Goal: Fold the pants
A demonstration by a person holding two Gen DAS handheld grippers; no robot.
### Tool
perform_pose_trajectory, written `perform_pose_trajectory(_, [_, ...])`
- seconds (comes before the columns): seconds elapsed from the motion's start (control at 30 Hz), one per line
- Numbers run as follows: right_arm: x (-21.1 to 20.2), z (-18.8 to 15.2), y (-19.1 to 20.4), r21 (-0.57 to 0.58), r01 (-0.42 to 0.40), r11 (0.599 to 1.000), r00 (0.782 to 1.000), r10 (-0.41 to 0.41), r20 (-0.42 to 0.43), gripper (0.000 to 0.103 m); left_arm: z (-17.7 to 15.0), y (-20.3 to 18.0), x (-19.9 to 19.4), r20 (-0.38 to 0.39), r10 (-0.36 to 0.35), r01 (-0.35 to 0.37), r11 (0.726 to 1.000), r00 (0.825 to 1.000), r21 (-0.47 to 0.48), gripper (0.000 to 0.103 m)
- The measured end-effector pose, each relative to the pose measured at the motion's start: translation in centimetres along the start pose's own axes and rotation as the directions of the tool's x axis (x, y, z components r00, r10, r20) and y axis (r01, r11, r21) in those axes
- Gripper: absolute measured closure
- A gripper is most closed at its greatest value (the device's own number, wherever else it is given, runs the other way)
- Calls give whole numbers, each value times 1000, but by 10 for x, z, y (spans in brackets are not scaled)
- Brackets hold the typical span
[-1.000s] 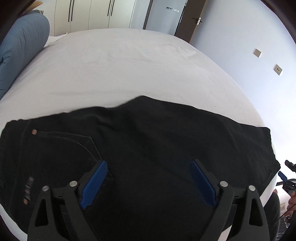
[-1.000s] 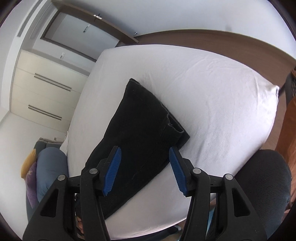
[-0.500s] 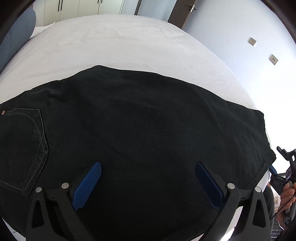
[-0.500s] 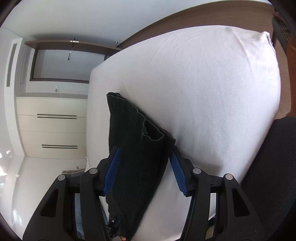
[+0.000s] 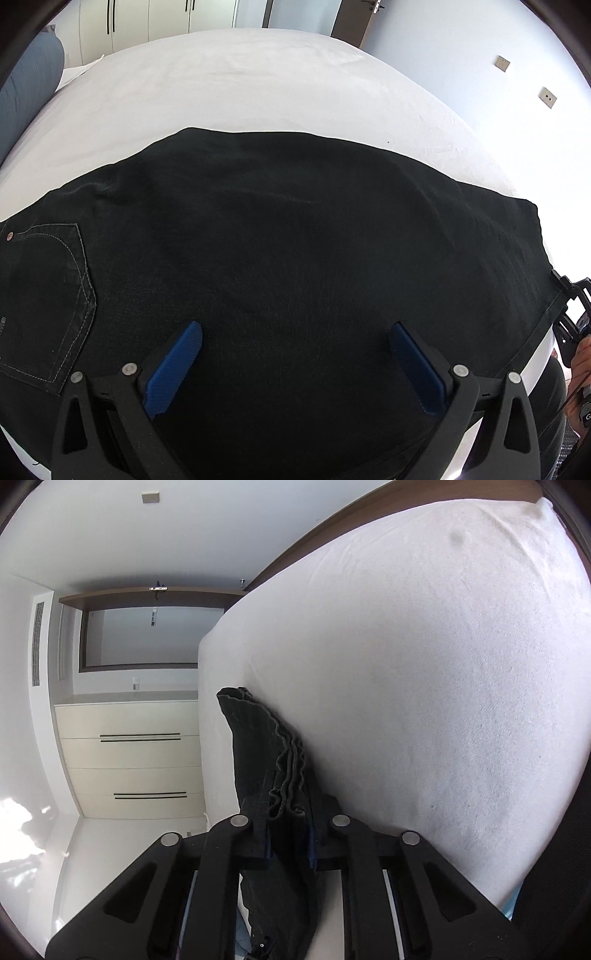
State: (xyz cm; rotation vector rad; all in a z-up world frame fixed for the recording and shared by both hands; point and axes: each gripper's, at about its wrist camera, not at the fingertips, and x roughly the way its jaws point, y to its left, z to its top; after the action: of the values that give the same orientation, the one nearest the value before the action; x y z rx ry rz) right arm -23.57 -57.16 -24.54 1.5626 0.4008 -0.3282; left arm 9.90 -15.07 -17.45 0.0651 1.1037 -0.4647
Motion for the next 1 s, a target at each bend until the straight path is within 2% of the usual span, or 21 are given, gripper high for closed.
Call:
perform_pose_trajectory(0.2, [17,5,20,-64,48,997,999,-47,20,93,2,-12,9,1,9,-9,1000,1000,8,1])
perform_pose_trajectory(0.3, [24,4,41,-133,88,987,996,-83,41,93,1,-13,12,2,4,-4,1000,1000,9,1])
perform_pose_trajectory(0.37, [30,-1,61,-214,118,970,993,-108,58,93,1,-11,12,4,-6,6,1000,1000,7,1])
perform_pose_trajectory(0.43, [35,-13,90,-338,152,929,988,-134,76,93,0,-9,12,7,-17,17,1000,1000,2,1])
perform_pose_trajectory(0.5, [45,-37,126,-519,173,837,985,-150,87,93,0,-7,13,10,-25,25,1000,1000,-3,0])
perform_pose_trajectory(0.53, [53,-56,145,-621,190,761,981,-170,92,93,1,-7,13,11,-27,27,1000,1000,-6,0])
perform_pose_trajectory(0.57, [63,-82,162,-729,203,653,976,-196,96,93,1,-6,13,13,-31,31,999,999,-10,0])
perform_pose_trajectory(0.6, [77,-111,175,-827,215,520,967,-230,107,93,1,-5,13,13,-34,34,999,999,-16,0])
perform_pose_trajectory(0.67, [105,-174,182,-949,228,220,939,-308,155,93,2,-3,12,13,-46,47,998,999,-33,0])
perform_pose_trajectory(0.7, [118,-200,178,-971,211,112,927,-338,163,93,4,-1,10,14,-58,59,997,998,-48,0])
perform_pose_trajectory(0.73, [130,-217,172,-981,186,58,918,-366,152,93,6,2,9,12,-75,76,995,997,-71,0])
perform_pose_trajectory(0.77, [141,-226,166,-984,171,42,911,-388,141,93,7,6,7,10,-95,95,991,995,-93,0])
perform_pose_trajectory(0.87, [158,-234,151,-987,158,41,894,-431,125,93,14,19,2,6,-184,182,966,983,-181,0])
perform_pose_trajectory(0.93, [160,-233,146,-986,161,38,891,-434,129,93,20,20,4,-7,-239,232,948,971,-218,0])
perform_pose_trajectory(1.0, [164,-228,146,-986,159,57,895,-430,120,93,27,14,8,-20,-299,286,928,954,-241,0])
